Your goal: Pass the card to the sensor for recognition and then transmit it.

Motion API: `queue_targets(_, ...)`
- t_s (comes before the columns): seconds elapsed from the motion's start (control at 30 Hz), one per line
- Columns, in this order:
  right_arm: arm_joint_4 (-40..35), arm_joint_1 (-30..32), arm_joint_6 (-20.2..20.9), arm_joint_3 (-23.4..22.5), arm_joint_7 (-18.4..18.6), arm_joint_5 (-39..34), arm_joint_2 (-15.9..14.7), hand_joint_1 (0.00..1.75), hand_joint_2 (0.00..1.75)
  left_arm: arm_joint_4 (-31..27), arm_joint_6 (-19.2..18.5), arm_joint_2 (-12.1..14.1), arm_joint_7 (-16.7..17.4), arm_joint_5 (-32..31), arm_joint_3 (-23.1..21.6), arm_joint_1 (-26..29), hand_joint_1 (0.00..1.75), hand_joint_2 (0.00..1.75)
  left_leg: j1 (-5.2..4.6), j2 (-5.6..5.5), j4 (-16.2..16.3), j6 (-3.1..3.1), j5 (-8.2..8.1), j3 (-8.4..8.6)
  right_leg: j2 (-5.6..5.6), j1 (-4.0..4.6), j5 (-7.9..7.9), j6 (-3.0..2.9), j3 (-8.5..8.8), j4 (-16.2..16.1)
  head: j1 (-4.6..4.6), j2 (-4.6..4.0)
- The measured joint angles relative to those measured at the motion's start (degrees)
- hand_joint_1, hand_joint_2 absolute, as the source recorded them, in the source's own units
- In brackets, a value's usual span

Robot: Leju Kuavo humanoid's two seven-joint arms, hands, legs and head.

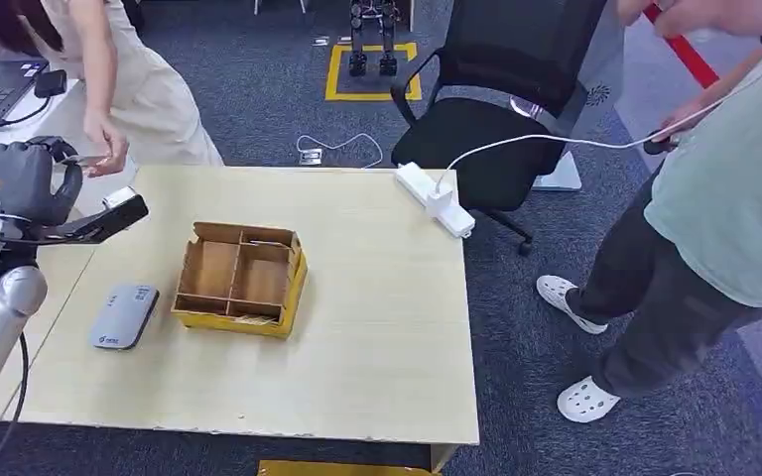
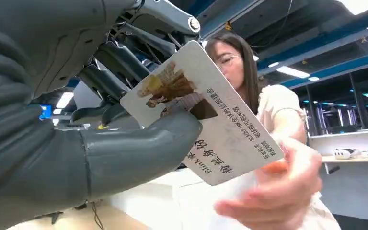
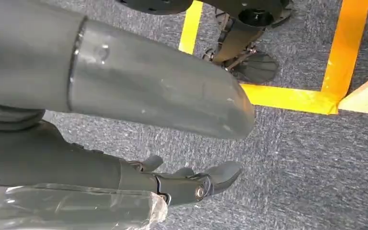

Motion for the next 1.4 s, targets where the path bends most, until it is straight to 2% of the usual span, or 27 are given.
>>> queue_targets(0.13, 0.0, 0.15, -0.29, 0.76, 0.17, -0.94, -0.17, 0.0, 0.0, 0.0, 0.37, -0.15, -0.42, 1.01, 0.02, 0.62, 1.75, 1.75, 0.0, 0.0, 0.0, 0.0, 0.0, 0.0, 0.0, 0.0, 0.0, 0.0, 0.0, 0.0, -0.02, 0.0)
queue_targets(0.3, 0.0, 0.43, -1.03, 1.9, 0.15, -2.58, -0.59, 0.0, 0.0, -0.09, 1.57, 0.26, -3.06, 1.44, 0.18, 2.72, 1.75, 1.75, 0.0, 0.03, -0.01, 0.0, 0.0, -0.01, 0.03, 0.0, 0.0, 0.0, 0.01, 0.01, 0.0, 0.0)
queue_targets(0.47, 0.09, 0.86, -1.9, 2.97, -0.11, -4.2, -1.05, 0.0, 0.0, -0.33, 4.55, 2.27, -2.95, -0.57, 1.51, 8.01, 1.75, 1.75, 0.0, 0.12, -0.03, 0.0, -0.01, -0.03, 0.09, 0.0, -0.02, 0.0, -0.04, 0.0, 0.0, 0.0)
queue_targets(0.53, 0.33, 1.02, -2.19, 3.34, -0.31, -5.22, -1.31, 0.0, 0.0, -0.72, 6.95, 3.21, -3.8, -1.36, 3.19, 11.69, 1.75, 1.75, 0.0, 0.13, -0.04, -0.02, -0.04, -0.03, 0.1, 0.0, -0.04, 0.0, -0.06, 0.0, 0.0, 0.0)
queue_targets(0.7, 0.87, 1.26, -2.99, 4.46, -0.87, -6.77, -1.94, 0.0, 0.0, -2.47, 8.37, 4.26, -4.83, -3.25, 6.2, 18.78, 1.75, 1.75, 0.0, 0.12, -0.04, -0.04, -0.05, -0.05, 0.09, 0.0, -0.06, 0.01, -0.06, 0.0, -0.02, 0.0)
queue_targets(0.87, 1.16, 1.41, -3.54, 5.57, -0.9, -8.15, -2.54, 0.0, 0.0, -4.11, 9.35, 4.35, -4.7, -6.36, 8.39, 23.62, 1.75, 1.75, -0.01, 0.12, -0.03, -0.01, -0.08, -0.06, 0.09, -0.01, -0.05, 0.01, -0.06, -0.01, 0.0, 0.0)
queue_targets(1.13, 1.14, 1.59, -4.11, 7.19, -0.79, -10.12, -3.26, 0.0, 0.0, -8.09, 10.49, 1.77, -4.96, -8.42, 9.46, 30.86, 1.75, 1.75, -0.02, 0.11, -0.02, 0.0, -0.09, -0.06, 0.07, -0.01, -0.05, 0.02, -0.05, -0.02, 0.0, 0.0)
queue_targets(1.27, 1.14, 1.56, -4.2, 7.71, -0.79, -10.69, -3.39, 0.0, 0.0, -8.59, 11.63, -0.62, -4.96, -8.72, 9.4, 31.98, 1.75, 1.75, -0.02, 0.08, -0.02, 0.01, -0.1, -0.07, 0.03, -0.01, -0.05, 0.02, -0.04, -0.02, 0.02, 0.0)
queue_targets(1.4, 1.09, 1.51, -5.11, 8.63, -0.83, -11.5, -3.47, 0.0, 0.0, -8.52, 12.74, -4.09, -4.87, -8.7, 8.9, 32.02, 1.75, 1.75, -0.01, 0.05, -0.02, 0.02, -0.09, -0.07, 0.0, -0.01, -0.05, 0.02, -0.03, -0.02, 0.02, 0.0)
